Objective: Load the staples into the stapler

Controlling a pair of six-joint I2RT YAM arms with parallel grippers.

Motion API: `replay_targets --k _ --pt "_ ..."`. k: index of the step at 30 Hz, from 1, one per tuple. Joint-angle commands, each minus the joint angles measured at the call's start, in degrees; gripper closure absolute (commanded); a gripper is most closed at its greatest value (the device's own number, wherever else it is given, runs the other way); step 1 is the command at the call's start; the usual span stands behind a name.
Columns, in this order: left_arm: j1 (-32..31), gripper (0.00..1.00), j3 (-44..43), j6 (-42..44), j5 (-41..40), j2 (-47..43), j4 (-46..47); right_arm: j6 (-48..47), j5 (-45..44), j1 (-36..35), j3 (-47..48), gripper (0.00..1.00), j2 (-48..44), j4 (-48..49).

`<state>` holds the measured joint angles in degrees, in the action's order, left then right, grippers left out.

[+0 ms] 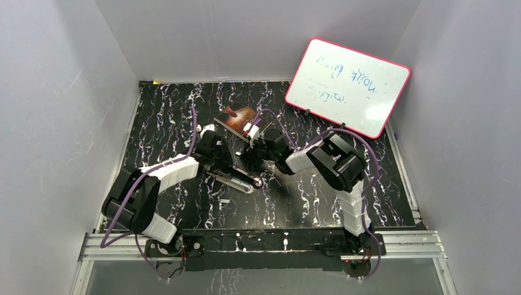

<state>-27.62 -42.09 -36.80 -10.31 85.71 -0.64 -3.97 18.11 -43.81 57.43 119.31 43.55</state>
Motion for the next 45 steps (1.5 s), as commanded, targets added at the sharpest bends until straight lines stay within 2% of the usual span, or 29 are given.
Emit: replay_targets --k 1,5,9,15,20,23,26,33,45 --pt "-0.60 0.41 -0.47 1.20 -0.33 0.16 -3.57 -0.95 -0.58 0.63 -2.12 0.78 1.86 -2.99" --pt "-0.59 0.41 -0.50 1.18 -0.40 0.19 -3.40 -0.93 -0.02 0.81 -2.45 0.92 1.04 -2.58" --pt "-0.60 0.41 -0.40 1.11 -0.58 0.31 -3.49 -0.14 0.47 0.77 -2.46 1.00 -1.82 -1.06" --pt "-0.55 0.41 0.36 0.64 -0.48 -0.03 -3.22 3.46 0.38 0.83 -1.74 1.00 -10.53 -2.60" --pt "-0.68 0.41 0.05 0.42 -1.45 -0.45 -3.92 9.69 -0.17 0.79 0.42 1.00 -16.15 -14.06" --pt "-0.81 0.42 -0.11 -0.06 -2.21 -0.61 -4.12 13.16 -0.80 0.33 -2.14 1.00 -20.72 -17.57" --pt "-1.02 0.42 -0.18 -0.97 -3.03 -0.71 -4.84 12.93 -3.72 -1.59 -2.94 1.00 -23.66 -24.61" --pt "-1.12 0.42 0.09 -3.69 -4.89 -0.56 -7.24 14.31 -8.32 -6.30 -2.78 1.00 -25.67 -32.94" --pt "-1.09 0.42 -0.04 -4.73 -5.98 -0.41 -8.24 14.13 -6.91 -7.06 -3.03 1.00 -25.15 -35.05"
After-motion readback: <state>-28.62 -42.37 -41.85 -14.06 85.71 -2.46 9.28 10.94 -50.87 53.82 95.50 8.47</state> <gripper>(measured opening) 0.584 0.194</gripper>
